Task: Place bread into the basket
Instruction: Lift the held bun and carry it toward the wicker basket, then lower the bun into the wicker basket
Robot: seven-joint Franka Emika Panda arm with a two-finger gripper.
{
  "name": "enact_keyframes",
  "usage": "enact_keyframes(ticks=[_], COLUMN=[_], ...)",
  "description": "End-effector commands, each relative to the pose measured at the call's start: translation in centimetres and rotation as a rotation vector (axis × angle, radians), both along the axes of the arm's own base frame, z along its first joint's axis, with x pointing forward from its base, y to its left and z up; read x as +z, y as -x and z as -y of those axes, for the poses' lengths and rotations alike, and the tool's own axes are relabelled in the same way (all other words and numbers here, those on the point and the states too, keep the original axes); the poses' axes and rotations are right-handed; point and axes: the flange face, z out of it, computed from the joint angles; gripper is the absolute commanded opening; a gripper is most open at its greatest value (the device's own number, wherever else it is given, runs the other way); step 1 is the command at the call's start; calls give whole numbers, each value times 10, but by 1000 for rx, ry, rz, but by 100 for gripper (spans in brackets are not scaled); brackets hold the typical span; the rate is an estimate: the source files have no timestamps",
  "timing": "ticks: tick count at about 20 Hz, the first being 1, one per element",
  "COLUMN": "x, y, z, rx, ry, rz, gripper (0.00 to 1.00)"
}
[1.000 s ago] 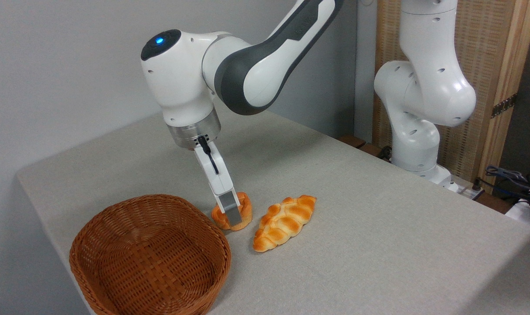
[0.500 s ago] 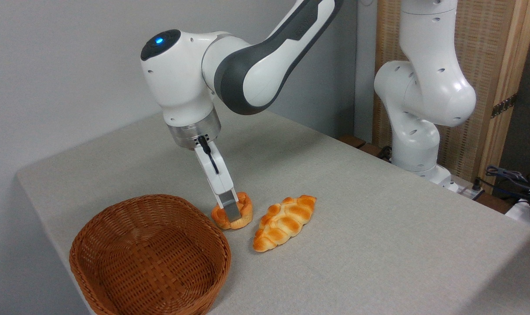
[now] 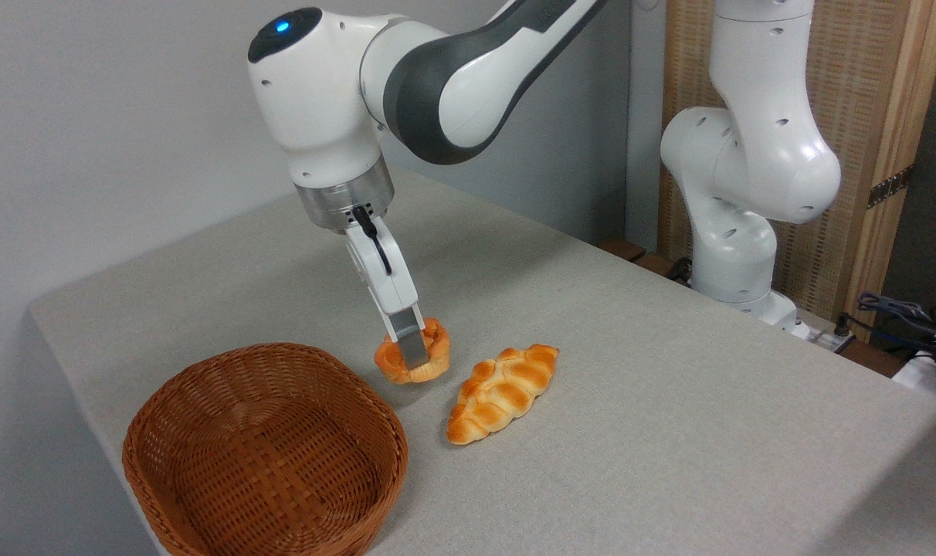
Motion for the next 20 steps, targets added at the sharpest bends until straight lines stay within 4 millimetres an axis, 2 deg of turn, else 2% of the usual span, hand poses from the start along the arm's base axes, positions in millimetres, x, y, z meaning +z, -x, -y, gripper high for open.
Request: enact_keyframes(ticks=[1, 3, 8, 12, 16, 20], x=[30, 46, 66, 70, 73, 74], y=[-8, -13, -22, -31, -49, -62], z=[-17, -22, -37, -39, -40, -42], rx=[39, 67, 101, 107, 133, 144], ry=[25, 71, 87, 89, 99, 102], rz=[16, 33, 84, 145, 272, 358], gripper=[63, 63, 63, 63, 63, 69])
